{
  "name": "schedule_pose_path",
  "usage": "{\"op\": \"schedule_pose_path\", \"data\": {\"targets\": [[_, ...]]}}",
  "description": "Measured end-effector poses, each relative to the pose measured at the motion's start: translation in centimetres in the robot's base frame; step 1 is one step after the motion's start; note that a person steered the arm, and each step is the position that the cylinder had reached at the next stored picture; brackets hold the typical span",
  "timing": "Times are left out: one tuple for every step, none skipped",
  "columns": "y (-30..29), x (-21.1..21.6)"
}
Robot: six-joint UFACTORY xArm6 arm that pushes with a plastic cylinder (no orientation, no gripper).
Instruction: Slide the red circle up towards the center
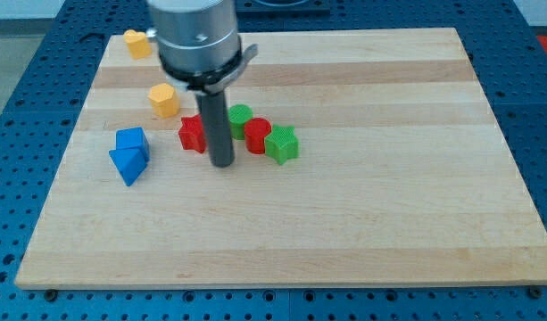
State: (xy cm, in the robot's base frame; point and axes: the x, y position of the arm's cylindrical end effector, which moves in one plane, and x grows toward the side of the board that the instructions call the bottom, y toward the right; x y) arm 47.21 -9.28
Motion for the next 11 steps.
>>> {"op": "schedule_pose_path", "data": {"targets": [[0.7,0.6],[3.1,-1.7],[5.8,-3.7],[9.2,-5.0],[8.7,-5.3],[7.9,-5.5],[7.9,-7.6],[7.9,-10.2],[7.5,-12.8],[6.8,-15.3],[4.2,-17.0]]}}
